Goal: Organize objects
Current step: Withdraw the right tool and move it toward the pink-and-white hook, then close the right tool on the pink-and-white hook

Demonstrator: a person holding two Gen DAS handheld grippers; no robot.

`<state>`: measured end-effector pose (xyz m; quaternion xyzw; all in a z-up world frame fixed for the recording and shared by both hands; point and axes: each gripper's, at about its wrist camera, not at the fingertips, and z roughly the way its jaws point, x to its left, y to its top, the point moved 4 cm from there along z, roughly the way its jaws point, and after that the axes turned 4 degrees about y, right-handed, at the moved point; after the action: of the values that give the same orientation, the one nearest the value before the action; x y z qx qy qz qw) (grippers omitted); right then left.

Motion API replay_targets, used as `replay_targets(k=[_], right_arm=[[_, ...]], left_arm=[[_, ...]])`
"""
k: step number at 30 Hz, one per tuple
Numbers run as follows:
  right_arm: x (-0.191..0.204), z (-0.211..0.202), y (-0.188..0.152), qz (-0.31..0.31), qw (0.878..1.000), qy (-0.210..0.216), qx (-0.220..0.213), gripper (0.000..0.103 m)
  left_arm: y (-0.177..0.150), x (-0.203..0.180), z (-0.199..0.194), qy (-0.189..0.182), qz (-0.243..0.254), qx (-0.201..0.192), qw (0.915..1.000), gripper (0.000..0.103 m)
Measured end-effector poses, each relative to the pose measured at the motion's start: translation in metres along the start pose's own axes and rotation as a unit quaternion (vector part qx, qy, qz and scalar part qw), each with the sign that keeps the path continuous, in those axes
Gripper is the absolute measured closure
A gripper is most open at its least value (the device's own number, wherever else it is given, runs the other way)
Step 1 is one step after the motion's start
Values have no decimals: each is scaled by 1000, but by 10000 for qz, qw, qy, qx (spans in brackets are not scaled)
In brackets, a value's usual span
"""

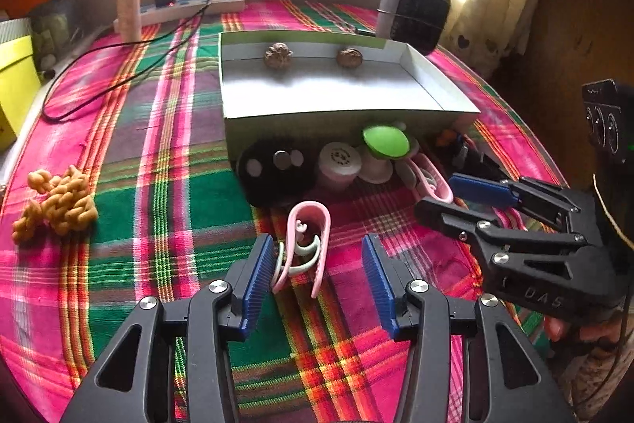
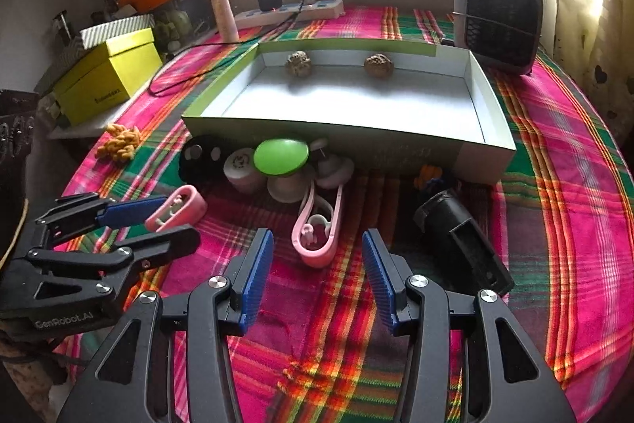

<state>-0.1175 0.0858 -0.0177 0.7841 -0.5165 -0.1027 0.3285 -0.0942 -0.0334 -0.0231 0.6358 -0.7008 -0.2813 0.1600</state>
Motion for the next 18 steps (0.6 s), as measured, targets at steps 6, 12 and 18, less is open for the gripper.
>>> replay_targets(k=[6,12,18], right_arm=[[2,5,4,-156,9996,-219,21,55],[5,8,5,-311,9986,-419,37,55],[3,7,5,-243,9988,-423,22,55]], left_arm=[[2,0,2,163,-74,-64,9998,59],[2,0,3,305,-49,-121,9995,66],[1,1,3,443,-81,-154,9989,73]])
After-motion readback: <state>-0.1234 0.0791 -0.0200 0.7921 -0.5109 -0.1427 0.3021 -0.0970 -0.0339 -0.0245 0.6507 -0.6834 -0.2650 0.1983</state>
